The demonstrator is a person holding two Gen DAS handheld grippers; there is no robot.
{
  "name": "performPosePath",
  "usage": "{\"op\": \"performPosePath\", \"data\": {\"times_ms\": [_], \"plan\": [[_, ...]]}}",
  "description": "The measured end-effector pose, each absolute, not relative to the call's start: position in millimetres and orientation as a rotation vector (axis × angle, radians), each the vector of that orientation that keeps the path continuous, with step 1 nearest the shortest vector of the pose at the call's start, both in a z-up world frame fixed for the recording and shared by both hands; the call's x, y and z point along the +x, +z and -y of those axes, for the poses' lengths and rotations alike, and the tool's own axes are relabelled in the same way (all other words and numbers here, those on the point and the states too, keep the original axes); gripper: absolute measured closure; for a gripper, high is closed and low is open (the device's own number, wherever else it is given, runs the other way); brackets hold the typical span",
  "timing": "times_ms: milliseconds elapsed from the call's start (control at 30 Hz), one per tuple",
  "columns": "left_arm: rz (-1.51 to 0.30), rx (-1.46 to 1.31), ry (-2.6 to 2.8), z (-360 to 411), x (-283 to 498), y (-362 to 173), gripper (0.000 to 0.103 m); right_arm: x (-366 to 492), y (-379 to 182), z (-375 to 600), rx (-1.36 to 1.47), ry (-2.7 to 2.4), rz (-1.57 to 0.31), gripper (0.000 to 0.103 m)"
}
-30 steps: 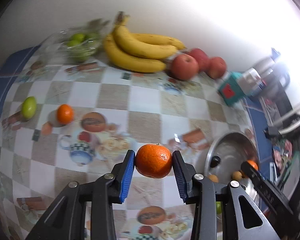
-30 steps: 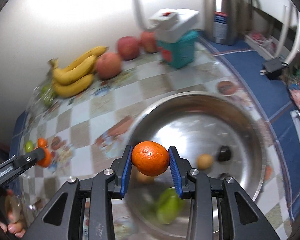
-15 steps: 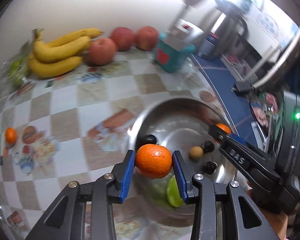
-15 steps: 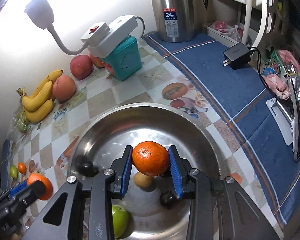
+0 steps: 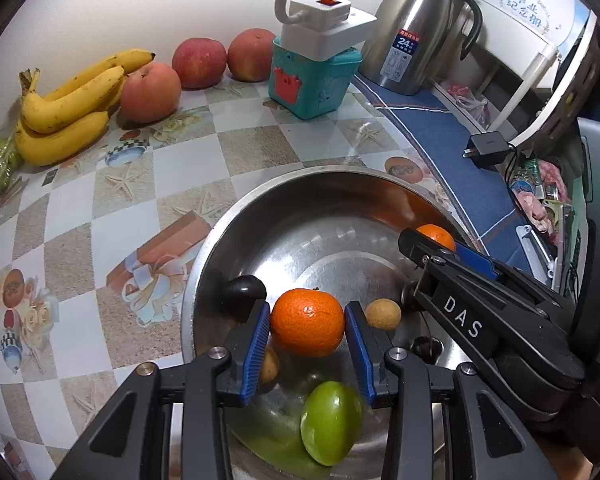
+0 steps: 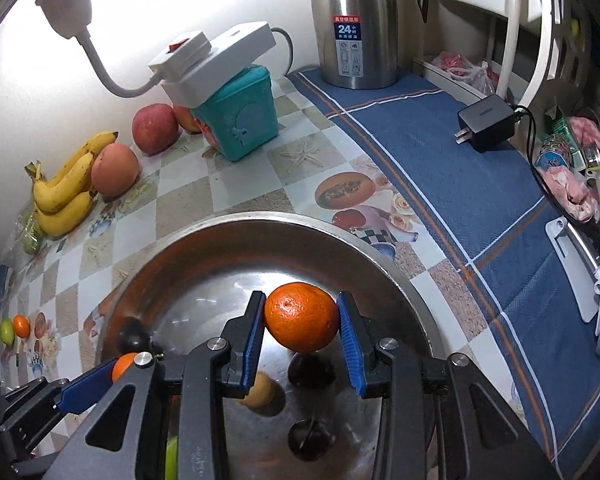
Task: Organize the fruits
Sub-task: 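Lower both tangerines into the basin and open both tools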
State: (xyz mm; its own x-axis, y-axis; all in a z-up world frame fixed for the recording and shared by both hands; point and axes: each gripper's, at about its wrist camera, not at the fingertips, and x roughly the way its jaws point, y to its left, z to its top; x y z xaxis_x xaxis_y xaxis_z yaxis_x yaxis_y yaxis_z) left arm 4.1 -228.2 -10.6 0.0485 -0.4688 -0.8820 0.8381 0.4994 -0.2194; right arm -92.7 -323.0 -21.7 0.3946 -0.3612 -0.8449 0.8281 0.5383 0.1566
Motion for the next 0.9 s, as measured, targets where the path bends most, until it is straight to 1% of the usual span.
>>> {"op": "performPosePath", "data": {"times_ms": [400,800,867,900], "plan": [[-1.142,0.443,-1.027,236.6,0.0,-26.0,0.062,-93.6,-37.7,329.9,0.634,-0.825,-0.895,0.065],[-1.153,0.432,-1.025,236.1,0.8,-26.7,0.061,-91.9,-40.2,331.9,0.642,-0.839,-0.916,0.065],[-1.16,0.427,-1.023,235.5,3.0,-26.1,0.06,-92.3,-39.7,332.5,0.652,-0.835,-0.913,0.063],[-1.163,0.419,-1.025,234.8,4.3,-25.1,0.06,-92.5,-38.3,332.8,0.658,-0.833,-0.905,0.055]]}}
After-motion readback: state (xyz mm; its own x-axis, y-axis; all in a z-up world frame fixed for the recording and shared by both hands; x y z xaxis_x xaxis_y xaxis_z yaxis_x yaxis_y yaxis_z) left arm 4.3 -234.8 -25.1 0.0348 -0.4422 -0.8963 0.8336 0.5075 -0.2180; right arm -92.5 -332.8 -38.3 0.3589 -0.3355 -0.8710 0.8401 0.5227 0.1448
